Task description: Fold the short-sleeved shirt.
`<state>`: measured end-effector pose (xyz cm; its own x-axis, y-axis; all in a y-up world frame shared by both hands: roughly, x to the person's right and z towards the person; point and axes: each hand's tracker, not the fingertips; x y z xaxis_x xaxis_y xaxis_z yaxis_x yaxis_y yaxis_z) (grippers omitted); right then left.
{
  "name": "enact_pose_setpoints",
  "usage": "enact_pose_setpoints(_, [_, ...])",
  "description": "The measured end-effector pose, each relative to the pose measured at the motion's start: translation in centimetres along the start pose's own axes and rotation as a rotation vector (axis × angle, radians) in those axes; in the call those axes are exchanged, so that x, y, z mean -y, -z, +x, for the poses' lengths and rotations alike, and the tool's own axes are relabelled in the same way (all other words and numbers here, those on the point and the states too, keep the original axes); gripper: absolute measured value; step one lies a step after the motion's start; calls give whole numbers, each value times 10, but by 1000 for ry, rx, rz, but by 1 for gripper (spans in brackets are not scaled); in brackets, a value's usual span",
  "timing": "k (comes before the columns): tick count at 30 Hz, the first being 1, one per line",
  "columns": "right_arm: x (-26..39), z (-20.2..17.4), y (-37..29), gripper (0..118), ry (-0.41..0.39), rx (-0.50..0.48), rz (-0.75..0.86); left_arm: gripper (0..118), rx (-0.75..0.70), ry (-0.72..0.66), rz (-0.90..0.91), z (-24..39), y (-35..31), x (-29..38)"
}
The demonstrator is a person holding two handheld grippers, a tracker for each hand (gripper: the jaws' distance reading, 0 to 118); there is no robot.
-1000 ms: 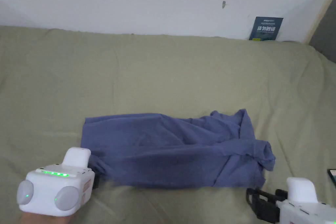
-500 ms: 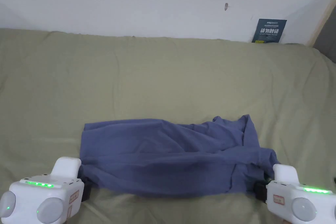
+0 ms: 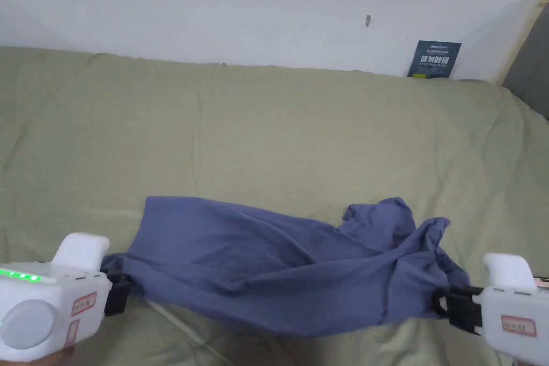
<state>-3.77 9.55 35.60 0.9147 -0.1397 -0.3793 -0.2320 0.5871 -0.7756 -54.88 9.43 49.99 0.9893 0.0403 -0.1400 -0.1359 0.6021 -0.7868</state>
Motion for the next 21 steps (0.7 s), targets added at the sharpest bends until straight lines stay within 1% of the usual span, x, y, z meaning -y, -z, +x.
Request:
enact_pose_setpoints(1, [14,4,3,14,-20,3,-13,7,5,-2,-12,0,-1,9])
enact_pose_setpoints(3, [37,10,15,14,-7,27,-43,7,-12,7,-48,0,9,28])
enact_pose_setpoints(5, [60,17,30,14,36,31,-69,7,-11,-18,-99,-3,27,46])
enact_pose_setpoints(7, [78,22,42,14,82,43,-49,7,0,-62,-115,-3,43,61])
enact_pose_setpoints(8, [84,22,44,22,93,59,-18,9,-10,-67,-100,-2,47,66])
enact_pose_setpoints(9, [93,25,45,45,102,81,24,21,-28,-88,-79,-1,48,70])
enact_pose_setpoints(10, [96,25,43,82,86,106,33,56,-58,-105,-56,-1,45,72])
enact_pose_setpoints(11, [96,23,38,116,75,100,20,110,-45,-100,-66,-1,39,73])
enact_pose_setpoints(12, [97,20,28,118,67,99,32,118,-24,-96,-52,-1,29,74])
enact_pose_setpoints(13, [91,15,10,118,47,112,100,113,-8,-69,75,2,9,70])
enact_pose_setpoints(14, [89,9,-4,118,25,117,160,114,-38,-50,92,3,-5,70])
enact_pose_setpoints(15, [87,0,-19,118,-7,148,234,115,-66,-47,135,5,-19,71])
enact_pose_setpoints(16, [84,-8,-34,118,-39,162,312,115,-87,-36,216,8,-34,70])
enact_pose_setpoints(18, [74,-36,-66,118,-58,132,404,114,-105,-35,347,15,-56,68])
enact_pose_setpoints(19, [68,-44,-74,115,-49,103,423,111,-109,-39,397,19,-59,68])
enact_pose_setpoints(20, [62,-50,-79,94,-42,79,435,97,-114,-32,405,22,-61,65])
enact_pose_setpoints(21, [61,-50,-70,60,-26,55,440,67,-102,-37,375,24,-58,58])
